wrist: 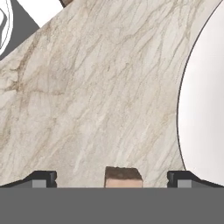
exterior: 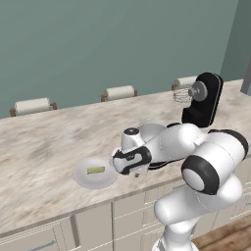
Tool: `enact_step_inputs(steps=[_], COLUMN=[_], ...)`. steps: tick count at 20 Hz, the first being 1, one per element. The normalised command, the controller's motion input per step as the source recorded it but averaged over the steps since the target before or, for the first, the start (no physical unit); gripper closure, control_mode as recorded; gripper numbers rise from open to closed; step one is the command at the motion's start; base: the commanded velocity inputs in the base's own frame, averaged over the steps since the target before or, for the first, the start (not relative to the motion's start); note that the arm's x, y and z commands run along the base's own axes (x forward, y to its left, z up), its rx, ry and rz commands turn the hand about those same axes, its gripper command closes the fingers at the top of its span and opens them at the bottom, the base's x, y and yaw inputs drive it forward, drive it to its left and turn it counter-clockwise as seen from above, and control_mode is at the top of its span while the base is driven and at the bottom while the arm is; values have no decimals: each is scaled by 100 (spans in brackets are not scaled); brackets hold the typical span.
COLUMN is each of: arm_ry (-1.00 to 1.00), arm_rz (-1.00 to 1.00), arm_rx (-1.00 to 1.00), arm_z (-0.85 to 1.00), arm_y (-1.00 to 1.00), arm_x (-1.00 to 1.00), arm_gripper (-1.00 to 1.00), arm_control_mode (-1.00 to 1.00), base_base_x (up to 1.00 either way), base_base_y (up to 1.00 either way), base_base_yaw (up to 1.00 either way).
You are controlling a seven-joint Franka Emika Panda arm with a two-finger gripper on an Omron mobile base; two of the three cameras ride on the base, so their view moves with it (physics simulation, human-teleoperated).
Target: Add butter and sugar cubes to the stand mixer bowl and then turn on the stand mixer to begin making frosting.
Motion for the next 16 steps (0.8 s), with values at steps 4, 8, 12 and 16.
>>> enact_step_inputs(steps=[4, 8, 12, 16], arm_ry=[0, 0, 0, 0], arm_rz=[0, 0, 0, 0], arm_rx=[0, 0, 0, 0], arm_z=[-8, -10, -10, -19], arm_y=[0, 0, 0, 0], arm_x=[0, 0, 0, 0], arm_gripper=[-100, 100, 100, 100], arm_control_mode=[-100, -100, -100, -100], base_base_x=[0, 0, 0, 0], base_base_y=[0, 0, 0, 0], base_base_yaw=[0, 0, 0, 0])
